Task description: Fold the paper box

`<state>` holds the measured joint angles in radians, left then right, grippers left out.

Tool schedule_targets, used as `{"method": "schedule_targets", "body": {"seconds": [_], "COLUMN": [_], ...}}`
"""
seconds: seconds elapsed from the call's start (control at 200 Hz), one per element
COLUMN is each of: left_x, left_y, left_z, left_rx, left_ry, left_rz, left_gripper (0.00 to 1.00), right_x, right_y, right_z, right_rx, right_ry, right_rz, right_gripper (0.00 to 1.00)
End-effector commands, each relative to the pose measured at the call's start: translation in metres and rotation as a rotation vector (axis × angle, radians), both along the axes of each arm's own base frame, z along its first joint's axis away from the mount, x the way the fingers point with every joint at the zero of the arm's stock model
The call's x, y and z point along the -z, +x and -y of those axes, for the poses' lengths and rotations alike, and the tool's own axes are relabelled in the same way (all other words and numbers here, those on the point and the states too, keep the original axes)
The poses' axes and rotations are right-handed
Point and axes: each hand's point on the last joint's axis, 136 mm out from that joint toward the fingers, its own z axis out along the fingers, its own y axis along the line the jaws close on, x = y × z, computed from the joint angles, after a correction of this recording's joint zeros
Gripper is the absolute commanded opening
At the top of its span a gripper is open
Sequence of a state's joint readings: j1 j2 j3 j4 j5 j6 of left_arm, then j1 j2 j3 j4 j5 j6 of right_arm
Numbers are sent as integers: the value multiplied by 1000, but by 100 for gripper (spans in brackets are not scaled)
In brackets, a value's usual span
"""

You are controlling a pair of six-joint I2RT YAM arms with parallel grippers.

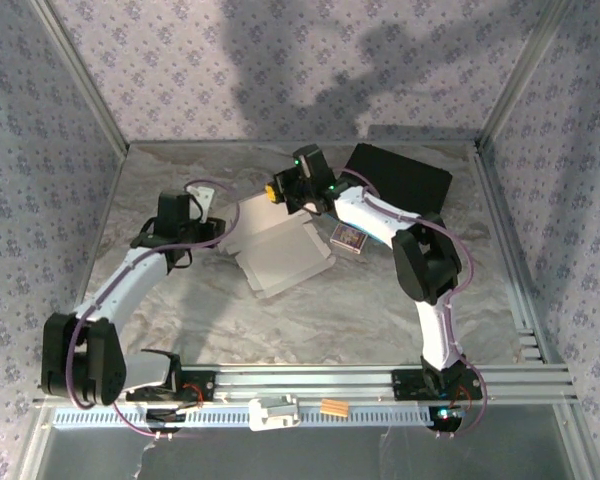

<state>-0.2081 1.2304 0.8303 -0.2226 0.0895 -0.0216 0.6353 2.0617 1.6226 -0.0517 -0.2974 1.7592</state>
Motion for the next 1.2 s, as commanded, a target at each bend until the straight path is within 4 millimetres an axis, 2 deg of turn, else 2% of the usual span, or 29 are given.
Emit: {"method": "schedule_targets", "body": {"seconds": [0.0,0.08,0.155,0.22,0.295,0.385,0.425,0.51,0.655,0.85,1.014,1.199], "left_x": [-38,-46,-40,-36,-26,-1,11,25,67,70,81,91], "left_y": [-14,-27,-42,-51,-60,-67,-66,-56,-35,13,21,25], "left_z": [-6,-10,-30,-36,-55,-78,-80,-79,-79,-66,-50,-23], "left_rx": [-139,-252,-446,-523,-664,-837,-883,-916,-969,-847,-795,-752], "left_ry": [-181,-317,-426,-560,-656,-787,-841,-914,-1073,-1234,-1321,-1349], "left_rz": [38,21,-40,-82,-135,-260,-309,-324,-358,-339,-367,-421], "left_gripper": [59,66,75,76,69,50,45,34,30,35,36,34], "right_x": [-22,-19,-16,-19,-28,-43,-46,-52,-52,-51,-48,-50], "right_y": [-2,-5,-4,-3,-1,0,0,1,0,0,5,12], "right_z": [-5,-8,-11,-11,-7,2,4,8,10,19,25,31], "right_rx": [140,204,237,253,267,280,286,290,291,307,334,362], "right_ry": [63,67,79,83,83,83,89,100,114,117,133,152], "right_rz": [35,29,13,-1,1,6,3,2,-16,-23,-37,-45], "right_gripper": [0,0,0,0,0,0,0,0,0,0,0,0]}}
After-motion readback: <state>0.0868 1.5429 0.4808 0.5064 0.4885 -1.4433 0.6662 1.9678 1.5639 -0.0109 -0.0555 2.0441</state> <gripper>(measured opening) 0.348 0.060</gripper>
